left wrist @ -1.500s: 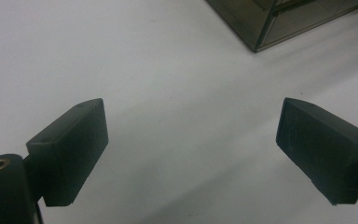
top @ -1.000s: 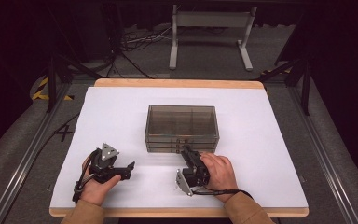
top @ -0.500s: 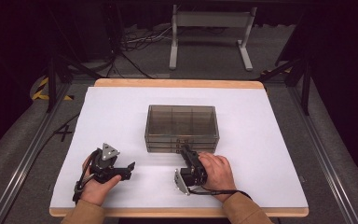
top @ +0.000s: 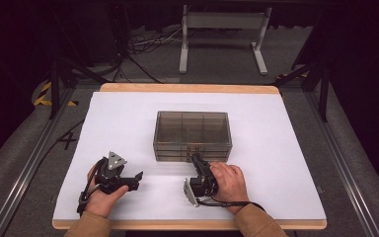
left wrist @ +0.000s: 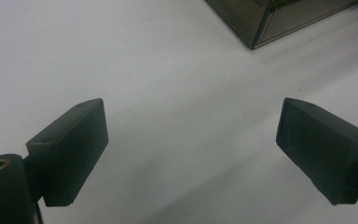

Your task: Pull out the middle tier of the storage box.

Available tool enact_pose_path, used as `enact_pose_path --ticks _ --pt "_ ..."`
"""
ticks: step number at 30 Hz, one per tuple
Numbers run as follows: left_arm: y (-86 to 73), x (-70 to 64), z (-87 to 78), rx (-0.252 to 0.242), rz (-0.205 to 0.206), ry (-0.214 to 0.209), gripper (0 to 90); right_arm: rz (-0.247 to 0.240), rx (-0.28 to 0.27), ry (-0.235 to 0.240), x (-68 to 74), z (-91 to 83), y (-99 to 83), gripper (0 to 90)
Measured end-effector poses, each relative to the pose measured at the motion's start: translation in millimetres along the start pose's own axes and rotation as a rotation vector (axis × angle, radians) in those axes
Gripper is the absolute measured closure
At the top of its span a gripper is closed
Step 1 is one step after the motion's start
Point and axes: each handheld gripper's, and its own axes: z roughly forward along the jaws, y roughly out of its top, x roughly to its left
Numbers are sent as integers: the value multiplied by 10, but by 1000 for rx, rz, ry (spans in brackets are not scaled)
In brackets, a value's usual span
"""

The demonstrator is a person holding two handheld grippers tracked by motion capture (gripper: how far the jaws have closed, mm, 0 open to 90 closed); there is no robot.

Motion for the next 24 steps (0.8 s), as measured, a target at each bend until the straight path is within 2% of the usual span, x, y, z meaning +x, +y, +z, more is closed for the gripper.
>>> enact_pose_path --ticks 8,17,24 --pt "0 0 -2 0 1 -1 98 -2 10 4 -1 -26 8 800" --pt "1 -7 -10 -3 2 -3 98 -26 -1 6 33 -156 42 801" --pt "0 -2 -14 -9 3 -3 98 -18 -13 13 22 -226 57 800"
